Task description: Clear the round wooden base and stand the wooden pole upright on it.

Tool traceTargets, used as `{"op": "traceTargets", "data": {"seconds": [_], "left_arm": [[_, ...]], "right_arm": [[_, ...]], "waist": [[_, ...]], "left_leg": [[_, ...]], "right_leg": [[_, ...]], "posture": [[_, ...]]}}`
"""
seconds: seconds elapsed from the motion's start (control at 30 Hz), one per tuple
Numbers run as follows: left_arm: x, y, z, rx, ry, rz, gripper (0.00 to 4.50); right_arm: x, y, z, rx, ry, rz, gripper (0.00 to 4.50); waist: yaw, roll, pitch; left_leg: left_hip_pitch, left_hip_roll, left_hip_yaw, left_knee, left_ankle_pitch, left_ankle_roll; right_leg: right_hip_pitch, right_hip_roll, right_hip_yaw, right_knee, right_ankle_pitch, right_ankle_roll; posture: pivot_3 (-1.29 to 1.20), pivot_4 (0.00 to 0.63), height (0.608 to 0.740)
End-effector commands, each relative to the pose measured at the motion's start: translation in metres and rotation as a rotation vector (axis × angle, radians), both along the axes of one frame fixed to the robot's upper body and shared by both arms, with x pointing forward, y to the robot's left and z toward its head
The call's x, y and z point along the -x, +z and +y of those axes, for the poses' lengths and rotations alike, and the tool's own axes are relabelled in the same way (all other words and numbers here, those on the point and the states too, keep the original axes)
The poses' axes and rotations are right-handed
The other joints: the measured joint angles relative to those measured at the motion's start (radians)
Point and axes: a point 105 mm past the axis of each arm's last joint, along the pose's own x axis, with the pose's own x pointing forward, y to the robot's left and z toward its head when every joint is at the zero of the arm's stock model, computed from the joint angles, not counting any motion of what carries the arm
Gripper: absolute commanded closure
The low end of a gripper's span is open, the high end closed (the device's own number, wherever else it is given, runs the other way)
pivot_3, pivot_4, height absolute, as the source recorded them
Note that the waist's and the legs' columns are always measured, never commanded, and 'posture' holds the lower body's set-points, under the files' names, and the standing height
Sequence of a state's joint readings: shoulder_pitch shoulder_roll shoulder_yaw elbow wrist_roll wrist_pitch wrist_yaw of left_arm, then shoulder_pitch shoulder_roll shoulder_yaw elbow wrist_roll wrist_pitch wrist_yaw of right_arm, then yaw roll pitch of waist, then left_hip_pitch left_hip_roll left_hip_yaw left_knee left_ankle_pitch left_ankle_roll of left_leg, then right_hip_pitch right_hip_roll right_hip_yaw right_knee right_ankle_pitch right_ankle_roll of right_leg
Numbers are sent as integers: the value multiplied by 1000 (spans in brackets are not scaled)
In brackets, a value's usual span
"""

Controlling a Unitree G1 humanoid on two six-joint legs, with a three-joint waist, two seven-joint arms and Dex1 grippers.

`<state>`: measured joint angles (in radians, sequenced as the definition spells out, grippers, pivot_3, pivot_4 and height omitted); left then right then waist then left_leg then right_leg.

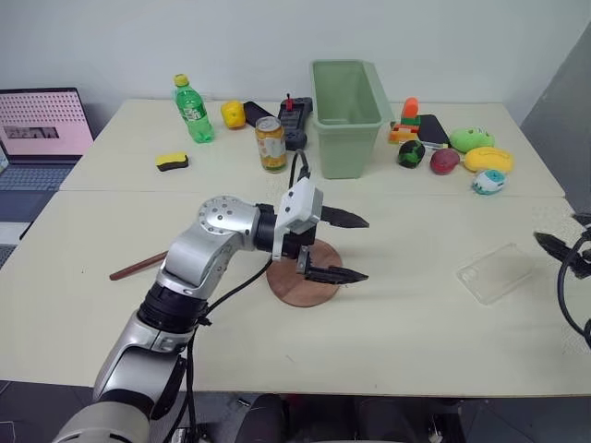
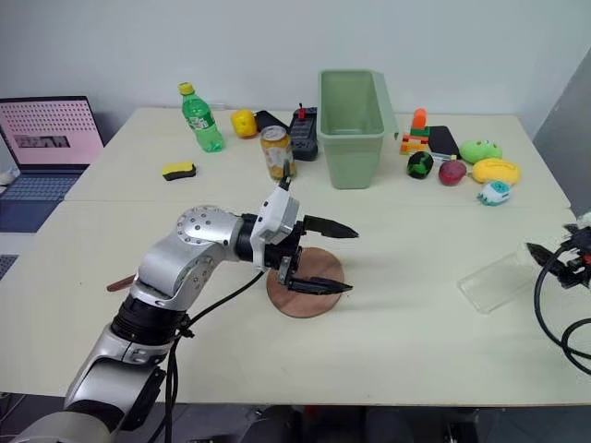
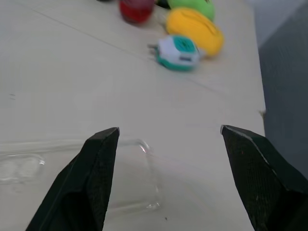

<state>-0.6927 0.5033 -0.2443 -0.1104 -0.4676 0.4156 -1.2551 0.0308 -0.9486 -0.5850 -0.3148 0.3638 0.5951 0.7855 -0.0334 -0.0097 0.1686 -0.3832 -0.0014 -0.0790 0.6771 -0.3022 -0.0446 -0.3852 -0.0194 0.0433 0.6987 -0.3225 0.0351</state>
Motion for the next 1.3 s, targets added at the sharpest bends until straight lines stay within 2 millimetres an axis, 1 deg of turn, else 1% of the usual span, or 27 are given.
{"op": "traceTargets", "data": {"seconds": [0.03,0.1,0.2,0.27,0.3,0.37,0.43,0.47,0.53,0.6,0.7,0.8,0.97,1.07,1.17,1.3], "left_arm": [[-3,25,33,23,107,-41,0],[-9,31,61,-24,220,-64,0],[-12,37,115,-149,406,-103,0],[-13,36,143,-234,494,-108,0],[-13,36,152,-261,517,-107,0],[-12,27,177,-374,574,-89,0],[-12,10,213,-549,659,-64,0],[-12,5,223,-597,678,-50,0],[-16,0,231,-658,685,-55,0],[-22,-5,236,-719,702,-54,0],[-31,-9,233,-754,696,-49,0],[-40,-11,232,-777,696,-44,0],[-60,-24,217,-802,651,-22,0],[-69,-31,216,-837,651,-16,0],[-75,-35,220,-876,654,-28,0],[-81,-40,219,-882,657,-21,0]], "right_arm": [[13,15,61,-9,299,-18,946],[21,9,93,-24,445,30,946],[29,7,138,-43,650,59,946],[33,9,156,-60,743,65,946],[34,11,162,-67,769,68,946],[37,14,176,-81,846,70,946],[43,18,194,-108,962,76,946],[44,18,202,-112,1006,79,946],[43,15,216,-105,1065,90,946],[42,13,225,-99,1088,100,946],[38,10,232,-86,1086,108,946],[37,9,236,-83,1087,107,946],[40,9,241,-89,1096,104,946],[42,10,242,-92,1095,99,946],[43,11,243,-95,1090,95,946],[45,12,243,-106,1083,92,946]], "waist": [[-3,0,0],[-2,0,0],[-3,-1,1],[-5,-1,2],[-2,0,2],[7,-1,2],[11,-2,3],[7,-2,4],[6,-3,5],[10,-3,6],[12,-6,8],[7,-7,9],[3,-8,9],[2,-8,10],[0,-8,10],[1,-8,10]], "left_leg": [[0,1,0,0,0,0],[0,6,-2,0,0,0],[1,9,-1,0,0,0],[1,10,-1,0,0,0],[1,10,-1,-1,0,0],[1,9,-2,-1,0,0],[0,9,-3,0,0,0],[0,8,-2,0,0,0],[1,9,-2,-1,0,0],[0,9,-2,-1,0,0],[-2,9,-2,0,0,0],[-4,8,-2,0,0,0],[-4,9,-2,0,0,0],[-4,9,-2,0,0,0],[-4,9,-3,0,0,0],[-4,10,-3,0,0,0]], "right_leg": [[0,1,0,0,0,0],[0,1,-1,0,0,0],[1,2,-1,-1,0,0],[1,2,-2,-1,0,0],[1,2,-2,-1,0,0],[1,1,-3,-2,0,0],[1,1,-4,-3,0,0],[1,1,-4,-3,0,0],[1,1,-4,-2,0,0],[1,1,-5,-2,0,0],[-1,1,-6,-2,0,0],[-3,1,-5,-2,0,0],[-4,2,-6,-1,0,0],[-4,2,-5,-1,0,0],[-4,2,-6,-1,0,0],[-4,1,-6,0,0,0]], "posture": [[0,150,740],[0,150,740],[0,150,740],[0,150,740],[0,150,740],[0,150,740],[0,150,740],[0,150,740],[0,150,740],[0,150,740],[0,150,740],[0,150,740],[0,150,740],[0,150,740],[0,150,740],[0,150,740]]}}
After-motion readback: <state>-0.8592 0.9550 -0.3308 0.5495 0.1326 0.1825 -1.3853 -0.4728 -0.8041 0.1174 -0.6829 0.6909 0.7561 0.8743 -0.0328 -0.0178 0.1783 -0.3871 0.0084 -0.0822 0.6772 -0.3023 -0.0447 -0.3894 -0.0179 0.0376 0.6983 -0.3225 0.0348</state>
